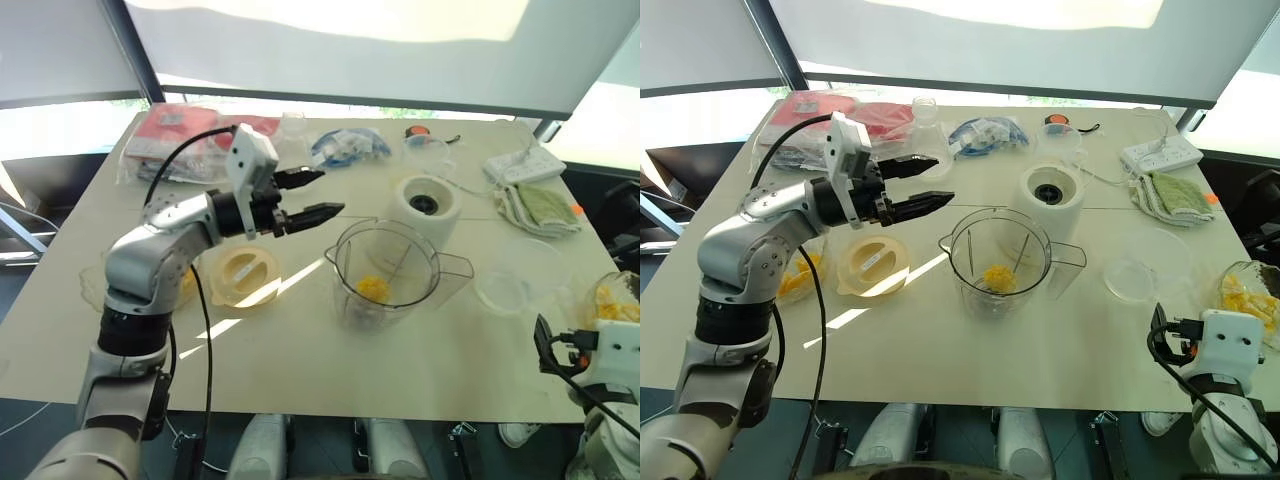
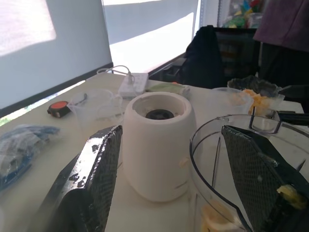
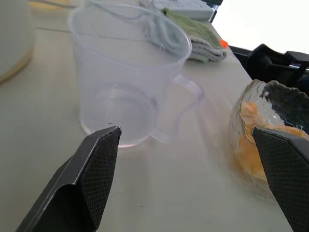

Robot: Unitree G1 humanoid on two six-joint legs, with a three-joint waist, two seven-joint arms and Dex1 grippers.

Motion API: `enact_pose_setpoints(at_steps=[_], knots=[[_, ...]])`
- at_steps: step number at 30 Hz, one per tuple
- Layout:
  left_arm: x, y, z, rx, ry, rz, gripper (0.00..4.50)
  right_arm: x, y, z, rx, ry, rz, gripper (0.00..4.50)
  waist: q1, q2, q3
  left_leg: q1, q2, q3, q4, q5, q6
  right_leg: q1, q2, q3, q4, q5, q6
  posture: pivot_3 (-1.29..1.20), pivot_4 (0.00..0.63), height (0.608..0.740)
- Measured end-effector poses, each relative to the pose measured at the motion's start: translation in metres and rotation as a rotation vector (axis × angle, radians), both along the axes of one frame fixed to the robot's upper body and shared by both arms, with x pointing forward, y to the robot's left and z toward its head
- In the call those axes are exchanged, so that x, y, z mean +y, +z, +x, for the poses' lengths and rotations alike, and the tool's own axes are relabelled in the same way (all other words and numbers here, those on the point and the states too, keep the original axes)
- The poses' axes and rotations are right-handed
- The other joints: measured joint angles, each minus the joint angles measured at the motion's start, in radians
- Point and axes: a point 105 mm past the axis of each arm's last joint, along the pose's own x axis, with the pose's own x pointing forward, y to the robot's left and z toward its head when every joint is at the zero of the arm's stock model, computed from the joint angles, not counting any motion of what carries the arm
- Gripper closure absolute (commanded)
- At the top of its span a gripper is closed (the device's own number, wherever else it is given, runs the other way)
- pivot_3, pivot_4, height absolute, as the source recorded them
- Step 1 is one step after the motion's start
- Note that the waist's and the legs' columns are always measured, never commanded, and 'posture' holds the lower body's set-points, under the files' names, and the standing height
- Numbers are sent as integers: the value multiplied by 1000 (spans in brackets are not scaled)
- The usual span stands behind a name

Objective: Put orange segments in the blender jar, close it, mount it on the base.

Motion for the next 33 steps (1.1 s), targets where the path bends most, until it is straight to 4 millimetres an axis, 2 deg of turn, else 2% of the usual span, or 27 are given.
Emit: enact_pose_setpoints(at_steps=[6,18,23,32,33], knots=[[-1,12,-15,39,-66,-61,1091,-17,-1,14,-20,-31,-43,0,-1,0,0,0,0,0,0,0,0,0,0,0,1,0,1,0,150,740],[18,10,-41,48,-155,100,1091,-30,-14,37,-23,-49,-37,0,-7,1,0,1,0,0,0,0,0,0,0,0,1,0,0,0,150,740],[27,10,-48,43,-180,175,1091,-38,-18,46,-20,-85,-49,0,-8,2,0,1,0,0,0,0,0,0,0,0,1,0,0,0,150,740],[30,11,-53,33,-208,205,1091,-45,-35,62,-30,-151,25,0,-11,2,0,0,0,0,0,0,0,0,0,0,1,0,0,0,150,740],[30,12,-54,33,-213,208,1037,-45,-36,62,-30,-150,25,255,-12,3,1,0,0,0,0,0,0,0,0,0,1,0,0,0,150,740]])
